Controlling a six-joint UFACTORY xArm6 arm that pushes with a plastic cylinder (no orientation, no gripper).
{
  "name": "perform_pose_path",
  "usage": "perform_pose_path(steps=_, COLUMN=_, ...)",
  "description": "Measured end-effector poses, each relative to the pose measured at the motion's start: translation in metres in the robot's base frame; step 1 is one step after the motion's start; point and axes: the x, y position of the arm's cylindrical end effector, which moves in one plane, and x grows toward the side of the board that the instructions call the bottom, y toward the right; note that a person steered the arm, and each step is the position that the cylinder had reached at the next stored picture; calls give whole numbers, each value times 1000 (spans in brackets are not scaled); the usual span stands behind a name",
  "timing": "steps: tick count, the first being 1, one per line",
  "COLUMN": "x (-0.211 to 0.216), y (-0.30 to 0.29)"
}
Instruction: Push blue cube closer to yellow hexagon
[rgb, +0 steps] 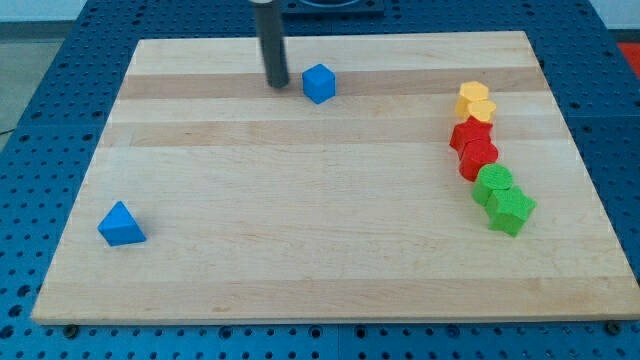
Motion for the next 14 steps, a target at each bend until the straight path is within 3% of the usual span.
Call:
perform_pose_path(steps=1, x=-7, y=69)
perform_pose_path(steps=2, x=-8, y=49)
perform_pose_path(steps=4, x=70, y=-4)
perform_pose_path(steps=5, x=91, y=20)
perform_pose_path(steps=7, x=54, y=74)
perform_pose_path(steps=8, x=68, y=43)
perform_pose_path(steps=9, x=69, y=-27)
perform_pose_path(steps=10, x=50, y=-27)
perform_pose_path(steps=12, x=43, y=117)
perform_pose_path(steps=13, x=43, y=137)
perform_pose_path(steps=14, x=59, y=78)
